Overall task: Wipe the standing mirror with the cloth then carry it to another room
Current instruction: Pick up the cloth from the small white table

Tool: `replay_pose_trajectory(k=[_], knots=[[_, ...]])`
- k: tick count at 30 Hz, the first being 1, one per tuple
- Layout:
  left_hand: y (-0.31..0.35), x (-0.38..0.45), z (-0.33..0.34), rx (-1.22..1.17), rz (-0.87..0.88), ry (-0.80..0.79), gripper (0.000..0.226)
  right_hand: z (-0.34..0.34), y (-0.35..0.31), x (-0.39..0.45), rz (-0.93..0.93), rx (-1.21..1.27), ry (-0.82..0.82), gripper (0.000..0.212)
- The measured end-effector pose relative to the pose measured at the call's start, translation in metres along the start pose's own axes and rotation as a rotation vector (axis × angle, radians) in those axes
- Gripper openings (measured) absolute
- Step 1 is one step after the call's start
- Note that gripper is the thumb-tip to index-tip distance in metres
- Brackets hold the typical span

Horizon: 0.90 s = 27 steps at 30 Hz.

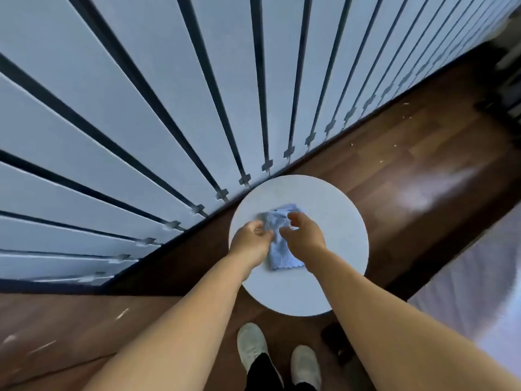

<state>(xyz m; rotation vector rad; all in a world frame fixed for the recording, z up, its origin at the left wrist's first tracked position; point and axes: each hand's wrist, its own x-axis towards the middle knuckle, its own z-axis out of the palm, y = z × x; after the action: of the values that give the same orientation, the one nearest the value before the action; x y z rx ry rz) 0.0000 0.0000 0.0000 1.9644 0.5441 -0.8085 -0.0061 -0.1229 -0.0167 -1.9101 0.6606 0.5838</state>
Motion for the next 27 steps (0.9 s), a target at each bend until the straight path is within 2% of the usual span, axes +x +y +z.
replay_pose_trajectory(k=[8,14,18,21,27], knots=[[-0.027,0.064,0.028,0.030,-0.044,-0.026,0.053,0.044,0.040,0.060,0.023,-0.200,0.062,0.052],[-0.035,0.082,0.041,-0.003,-0.072,-0.009,0.048,0.056,0.051,0.070,-0.015,-0.300,0.188,0.040],[-0.028,0.073,0.042,-0.046,-0.063,-0.080,0.026,0.045,0.040,0.072,-0.022,-0.195,0.184,0.024],[-0.013,0.060,0.034,-0.110,-0.051,-0.037,0.011,0.030,0.021,0.058,-0.038,-0.063,0.184,0.030],[0.040,-0.004,-0.001,-0.338,0.068,0.114,0.035,-0.003,-0.042,-0.001,-0.240,0.044,0.184,0.040]])
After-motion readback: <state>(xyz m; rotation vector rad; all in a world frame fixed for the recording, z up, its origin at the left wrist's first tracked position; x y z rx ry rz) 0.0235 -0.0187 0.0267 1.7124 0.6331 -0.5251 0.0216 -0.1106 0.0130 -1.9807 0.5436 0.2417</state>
